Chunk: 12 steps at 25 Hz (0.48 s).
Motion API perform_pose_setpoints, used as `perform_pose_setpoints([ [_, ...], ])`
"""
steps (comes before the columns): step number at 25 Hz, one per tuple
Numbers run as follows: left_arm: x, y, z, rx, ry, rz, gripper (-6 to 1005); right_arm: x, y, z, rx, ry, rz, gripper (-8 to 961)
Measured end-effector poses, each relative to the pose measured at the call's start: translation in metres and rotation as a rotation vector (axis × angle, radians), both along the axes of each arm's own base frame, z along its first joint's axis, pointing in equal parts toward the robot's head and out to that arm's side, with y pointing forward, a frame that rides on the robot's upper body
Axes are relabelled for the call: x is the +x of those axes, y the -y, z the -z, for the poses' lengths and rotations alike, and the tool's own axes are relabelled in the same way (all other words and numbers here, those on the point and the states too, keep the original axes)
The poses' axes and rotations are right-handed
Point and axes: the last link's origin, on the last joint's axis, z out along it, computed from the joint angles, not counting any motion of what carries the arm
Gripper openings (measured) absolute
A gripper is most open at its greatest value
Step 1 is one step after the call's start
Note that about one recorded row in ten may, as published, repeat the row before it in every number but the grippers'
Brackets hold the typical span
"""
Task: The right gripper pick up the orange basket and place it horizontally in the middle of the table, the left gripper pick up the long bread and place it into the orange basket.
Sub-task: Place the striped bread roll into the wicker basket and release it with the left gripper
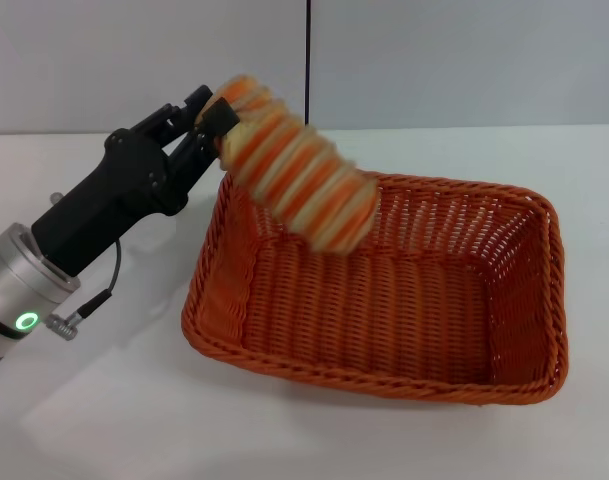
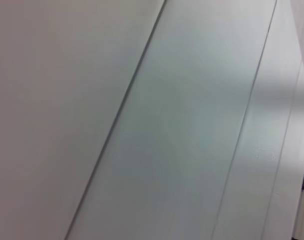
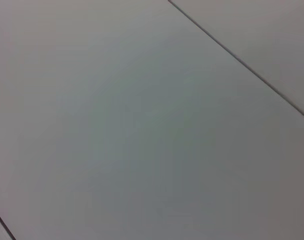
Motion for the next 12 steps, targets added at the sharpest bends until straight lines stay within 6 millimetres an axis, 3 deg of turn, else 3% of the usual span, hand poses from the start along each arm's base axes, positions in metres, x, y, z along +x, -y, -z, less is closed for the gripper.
perform_pose_setpoints([
  [12, -0.0071, 0.0017, -0.0082, 0.039, 0.028, -0.037, 529, -0.0039, -0.0105, 0.0006, -0.015, 0.0, -0.012, 568],
])
